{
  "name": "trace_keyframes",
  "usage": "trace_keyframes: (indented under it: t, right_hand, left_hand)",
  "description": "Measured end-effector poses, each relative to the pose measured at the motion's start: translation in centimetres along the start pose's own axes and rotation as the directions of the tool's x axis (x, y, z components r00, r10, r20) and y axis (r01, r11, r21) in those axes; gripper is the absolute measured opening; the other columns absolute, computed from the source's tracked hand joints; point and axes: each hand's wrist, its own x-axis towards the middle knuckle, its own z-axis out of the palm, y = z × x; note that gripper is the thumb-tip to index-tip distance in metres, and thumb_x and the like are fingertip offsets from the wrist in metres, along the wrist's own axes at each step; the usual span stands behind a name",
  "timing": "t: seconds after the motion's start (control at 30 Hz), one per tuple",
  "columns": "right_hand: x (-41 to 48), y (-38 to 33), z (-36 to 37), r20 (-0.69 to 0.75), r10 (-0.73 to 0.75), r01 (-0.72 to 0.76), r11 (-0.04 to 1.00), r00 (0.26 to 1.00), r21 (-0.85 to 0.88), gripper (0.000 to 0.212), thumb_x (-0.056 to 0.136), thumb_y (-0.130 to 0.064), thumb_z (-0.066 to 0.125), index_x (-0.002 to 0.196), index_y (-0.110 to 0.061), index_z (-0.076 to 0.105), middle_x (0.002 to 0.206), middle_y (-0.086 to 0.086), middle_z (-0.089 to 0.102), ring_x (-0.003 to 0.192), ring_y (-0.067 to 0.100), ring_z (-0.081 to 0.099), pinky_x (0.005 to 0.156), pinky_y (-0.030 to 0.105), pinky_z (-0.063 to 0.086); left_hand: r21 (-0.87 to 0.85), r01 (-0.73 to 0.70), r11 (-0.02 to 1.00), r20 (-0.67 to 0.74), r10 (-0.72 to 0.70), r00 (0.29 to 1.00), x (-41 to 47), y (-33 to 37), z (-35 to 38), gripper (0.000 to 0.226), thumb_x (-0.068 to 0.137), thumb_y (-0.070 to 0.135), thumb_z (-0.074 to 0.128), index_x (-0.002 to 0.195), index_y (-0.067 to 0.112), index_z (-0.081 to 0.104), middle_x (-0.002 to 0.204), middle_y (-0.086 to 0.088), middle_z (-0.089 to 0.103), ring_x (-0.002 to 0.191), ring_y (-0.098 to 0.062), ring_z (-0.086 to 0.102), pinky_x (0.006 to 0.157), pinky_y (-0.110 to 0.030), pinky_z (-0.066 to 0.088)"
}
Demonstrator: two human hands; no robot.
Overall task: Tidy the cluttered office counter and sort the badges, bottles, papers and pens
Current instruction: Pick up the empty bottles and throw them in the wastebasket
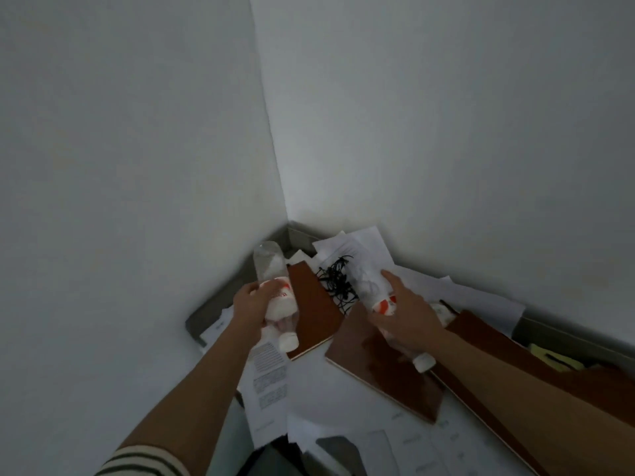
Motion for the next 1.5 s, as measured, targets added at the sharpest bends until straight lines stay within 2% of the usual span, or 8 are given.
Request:
trace_keyframes:
  t: [0.13, 0.23, 0.43, 0.57, 0.73, 0.87, 1.13, 1.5]
  right_hand:
    - [-2.7, -3.9, 1.6, 0.115, -0.171, 0.165, 0.984, 0.978, 0.063, 0.087, 0.079, -0.041, 0.071, 0.15, -0.039, 0.02, 0.13, -0.003, 0.057, 0.109, 0.019, 0.06, 0.088, 0.03, 0.049]
    - [-5.5, -6.6, 4.1, 0.23, -0.295, 0.294, 0.955, 0.928, 0.038, 0.083, 0.08, -0.047, 0.068, 0.148, -0.036, 0.023, 0.127, -0.003, 0.058, 0.109, 0.019, 0.059, 0.086, 0.029, 0.047]
    - [-16.2, -15.6, 9.8, 0.422, -0.549, 0.534, 0.829, 0.721, 0.166, 0.091, 0.079, -0.051, 0.067, 0.151, -0.037, 0.014, 0.137, 0.002, 0.05, 0.117, 0.021, 0.054, 0.093, 0.034, 0.043]
    - [-24.4, -22.0, 14.0, 0.519, -0.656, 0.67, 0.715, 0.548, 0.197, 0.09, 0.081, -0.049, 0.069, 0.15, -0.039, 0.013, 0.133, 0.006, 0.053, 0.113, 0.025, 0.056, 0.082, 0.03, 0.039]
    - [-38.1, -29.8, 20.0, 0.581, -0.75, 0.787, 0.549, 0.316, 0.282, 0.091, 0.077, -0.052, 0.069, 0.149, -0.042, 0.014, 0.127, 0.004, 0.056, 0.106, 0.023, 0.058, 0.087, 0.034, 0.046]
    - [-48.2, -34.3, 24.2, 0.604, -0.776, 0.82, 0.458, 0.18, 0.344, 0.091, 0.077, -0.052, 0.069, 0.149, -0.041, 0.014, 0.127, 0.005, 0.056, 0.108, 0.024, 0.057, 0.083, 0.032, 0.043]
    - [-74.1, -41.8, 33.8, 0.63, -0.753, 0.823, 0.227, -0.192, 0.521, 0.091, 0.079, -0.051, 0.067, 0.15, -0.039, 0.011, 0.129, 0.004, 0.053, 0.108, 0.023, 0.057, 0.085, 0.032, 0.048]
    - [-96.2, -51.8, 46.0, 0.571, -0.662, 0.764, -0.003, -0.486, 0.646, 0.089, 0.078, -0.052, 0.066, 0.15, -0.038, 0.015, 0.126, 0.004, 0.057, 0.105, 0.022, 0.059, 0.08, 0.029, 0.048]
  left_hand:
    - [-0.053, -0.058, 0.997, -0.207, 0.046, 0.977, -6.8, -2.6, -6.3, 0.029, 0.086, 0.027, 0.067, 0.111, 0.014, 0.061, 0.099, -0.01, 0.065, 0.078, -0.021, 0.061, 0.06, -0.029, 0.05]
    - [-0.103, -0.068, 0.992, -0.306, 0.034, 0.951, -12.3, -6.1, -10.9, 0.024, 0.086, 0.026, 0.068, 0.103, 0.011, 0.066, 0.103, -0.015, 0.067, 0.082, -0.024, 0.063, 0.075, -0.035, 0.053]
    - [-0.22, -0.126, 0.967, -0.578, -0.025, 0.816, -26.2, -11.6, -22.6, 0.029, 0.086, 0.03, 0.069, 0.106, 0.009, 0.067, 0.1, -0.015, 0.069, 0.088, -0.029, 0.068, 0.08, -0.037, 0.056]
    - [-0.253, -0.186, 0.95, -0.735, -0.064, 0.675, -35.7, -15.0, -30.2, 0.028, 0.089, 0.03, 0.066, 0.108, 0.01, 0.066, 0.099, -0.014, 0.068, 0.083, -0.027, 0.065, 0.074, -0.033, 0.054]
    - [-0.291, -0.216, 0.932, -0.862, -0.158, 0.481, -49.3, -21.9, -39.5, 0.033, 0.09, 0.032, 0.065, 0.114, 0.01, 0.064, 0.104, -0.015, 0.067, 0.087, -0.027, 0.065, 0.074, -0.033, 0.054]
    - [-0.295, -0.229, 0.928, -0.91, -0.199, 0.365, -58.8, -26.1, -45.4, 0.031, 0.09, 0.032, 0.065, 0.111, 0.01, 0.064, 0.093, -0.012, 0.067, 0.081, -0.023, 0.065, 0.067, -0.029, 0.053]
    - [-0.316, -0.27, 0.909, -0.949, -0.308, 0.074, -80.3, -36.2, -58.1, 0.03, 0.088, 0.035, 0.066, 0.108, 0.012, 0.065, 0.096, -0.015, 0.069, 0.082, -0.03, 0.068, 0.066, -0.039, 0.058]
    - [-0.368, -0.404, 0.837, -0.867, -0.466, -0.176, -93.4, -46.6, -71.0, 0.025, 0.089, 0.029, 0.067, 0.104, 0.009, 0.066, 0.088, -0.016, 0.068, 0.07, -0.028, 0.064, 0.063, -0.035, 0.054]
